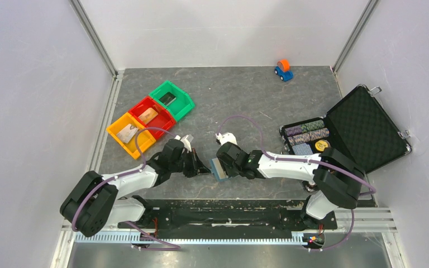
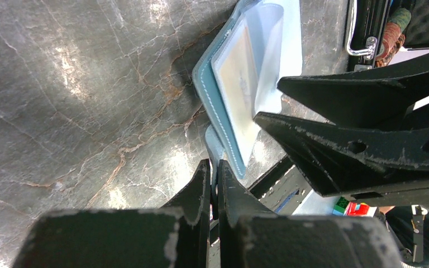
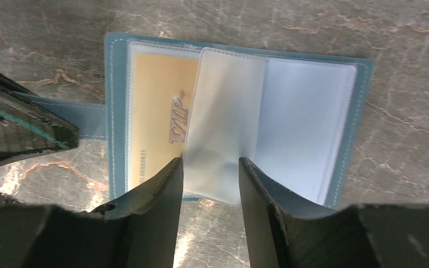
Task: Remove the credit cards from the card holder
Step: Remove the credit card from the card holder.
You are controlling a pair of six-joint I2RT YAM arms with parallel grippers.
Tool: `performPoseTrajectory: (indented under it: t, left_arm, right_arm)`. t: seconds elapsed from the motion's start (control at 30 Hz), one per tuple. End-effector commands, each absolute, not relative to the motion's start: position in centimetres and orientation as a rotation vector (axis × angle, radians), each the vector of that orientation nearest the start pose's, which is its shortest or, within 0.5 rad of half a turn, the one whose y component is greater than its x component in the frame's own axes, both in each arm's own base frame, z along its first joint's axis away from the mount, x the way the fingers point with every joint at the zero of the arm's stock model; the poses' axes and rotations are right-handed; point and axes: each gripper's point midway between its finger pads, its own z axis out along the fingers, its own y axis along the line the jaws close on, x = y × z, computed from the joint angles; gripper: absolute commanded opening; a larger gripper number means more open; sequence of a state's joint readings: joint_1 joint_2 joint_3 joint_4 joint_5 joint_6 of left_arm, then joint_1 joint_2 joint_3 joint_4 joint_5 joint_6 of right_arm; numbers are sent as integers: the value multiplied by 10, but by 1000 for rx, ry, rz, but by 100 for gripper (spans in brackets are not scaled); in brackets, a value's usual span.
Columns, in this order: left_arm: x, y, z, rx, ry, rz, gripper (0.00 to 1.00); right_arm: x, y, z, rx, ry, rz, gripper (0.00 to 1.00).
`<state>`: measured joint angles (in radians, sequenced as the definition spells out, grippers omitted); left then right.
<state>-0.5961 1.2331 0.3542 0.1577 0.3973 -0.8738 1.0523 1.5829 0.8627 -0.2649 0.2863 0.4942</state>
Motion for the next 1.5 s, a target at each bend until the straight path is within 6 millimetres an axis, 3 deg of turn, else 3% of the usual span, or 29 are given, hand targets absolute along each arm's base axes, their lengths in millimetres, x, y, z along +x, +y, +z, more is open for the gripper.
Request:
performPoseTrajectory:
  t: [0.0,0.33,0.47,0.53,0.7,0.77,0.83,0.9,1.17,1.27,1.33,1.47]
  left_arm:
    - [186,-245,56,-49,2482,-1158,2]
    - [183,-242,57,-47,2478,-1152,2]
    - [183,-242,57,-44,2475,-1154,2]
    - [183,-242,57,-42,2477,-1155,2]
    - [180,-239,52,-41,2496,-1137,2]
    - [181,-227,42,-50,2555,-1014,5]
    - [180,-208,32,-61,2623,-839,18]
    - [182,-200,33,-48,2628,-774,23]
    - [187,-202,41,-93,2588,-795,27]
    - [190,-206,45,-124,2568,-821,36]
    - [193,-210,53,-140,2537,-861,42]
    - [199,-220,72,-159,2468,-949,44]
  right_arm:
    - [223,277,63,-530,2357,152,44]
    - [248,212,89,-359,2301,-36,45]
    - [253,205,105,-323,2283,-9,45]
    - [252,213,111,-341,2280,49,47]
    - [230,276,117,-606,2227,473,50]
    - [225,289,114,-654,2227,566,50]
    - [223,293,109,-687,2240,593,50]
    - [225,295,107,-702,2235,602,49]
    - [218,310,94,-742,2251,810,38]
    - [216,314,87,-744,2261,853,35]
    - [213,316,80,-749,2288,870,34]
    - [217,319,73,-731,2297,890,32]
